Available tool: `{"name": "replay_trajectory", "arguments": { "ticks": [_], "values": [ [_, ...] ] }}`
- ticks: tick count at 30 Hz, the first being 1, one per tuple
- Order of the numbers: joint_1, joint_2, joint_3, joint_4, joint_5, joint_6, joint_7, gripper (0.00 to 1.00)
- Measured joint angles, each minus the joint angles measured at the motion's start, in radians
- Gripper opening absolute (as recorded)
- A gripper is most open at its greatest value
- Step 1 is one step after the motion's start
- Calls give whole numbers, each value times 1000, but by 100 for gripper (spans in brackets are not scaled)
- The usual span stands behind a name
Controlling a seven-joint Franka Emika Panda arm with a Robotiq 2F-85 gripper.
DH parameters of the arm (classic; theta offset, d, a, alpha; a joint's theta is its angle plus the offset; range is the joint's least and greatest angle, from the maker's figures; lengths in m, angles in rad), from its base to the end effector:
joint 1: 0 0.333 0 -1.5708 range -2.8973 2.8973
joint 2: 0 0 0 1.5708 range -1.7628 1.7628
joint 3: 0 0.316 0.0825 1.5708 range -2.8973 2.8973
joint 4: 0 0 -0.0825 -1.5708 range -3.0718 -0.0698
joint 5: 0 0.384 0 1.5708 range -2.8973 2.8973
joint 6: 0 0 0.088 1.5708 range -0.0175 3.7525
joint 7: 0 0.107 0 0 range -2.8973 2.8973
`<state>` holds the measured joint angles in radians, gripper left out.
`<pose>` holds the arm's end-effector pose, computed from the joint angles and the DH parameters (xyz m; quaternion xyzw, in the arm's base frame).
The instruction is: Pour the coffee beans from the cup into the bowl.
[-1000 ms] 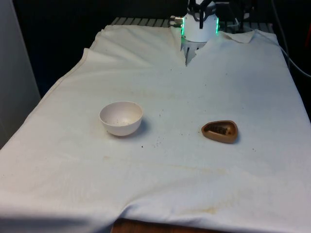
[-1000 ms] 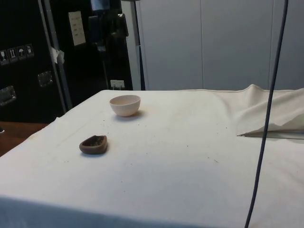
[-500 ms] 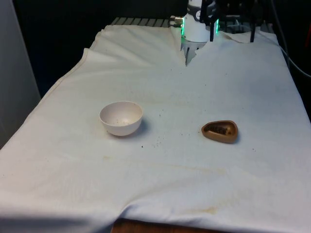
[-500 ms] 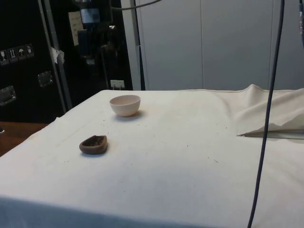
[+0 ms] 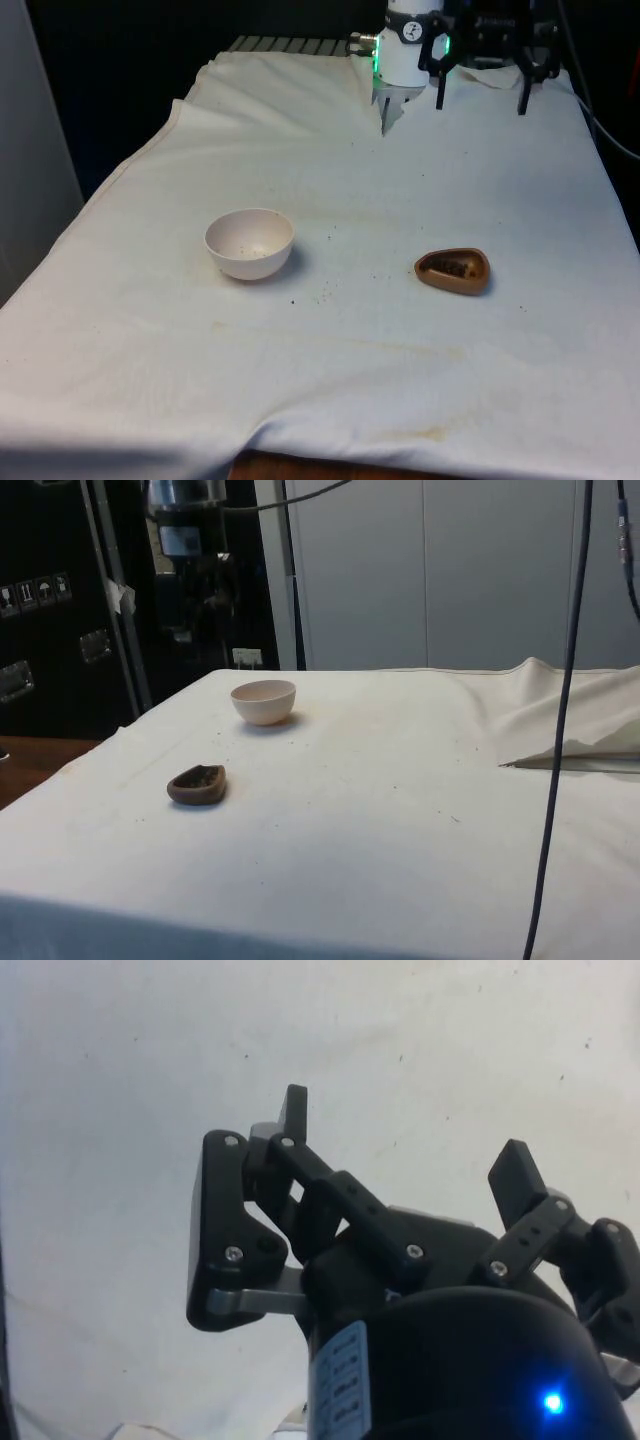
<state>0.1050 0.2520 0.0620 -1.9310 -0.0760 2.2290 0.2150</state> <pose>0.6053 0.0980 0.3628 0.9995 -0.0026 0.0273 0.0180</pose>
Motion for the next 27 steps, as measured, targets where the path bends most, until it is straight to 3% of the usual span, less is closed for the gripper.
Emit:
{"name": "replay_trajectory", "arguments": {
  "ticks": [14,27],
  "values": [
    [0,86,26,18,-80,66,3,100],
    [1,169,70,50,-183,112,74,100]
  ]
}}
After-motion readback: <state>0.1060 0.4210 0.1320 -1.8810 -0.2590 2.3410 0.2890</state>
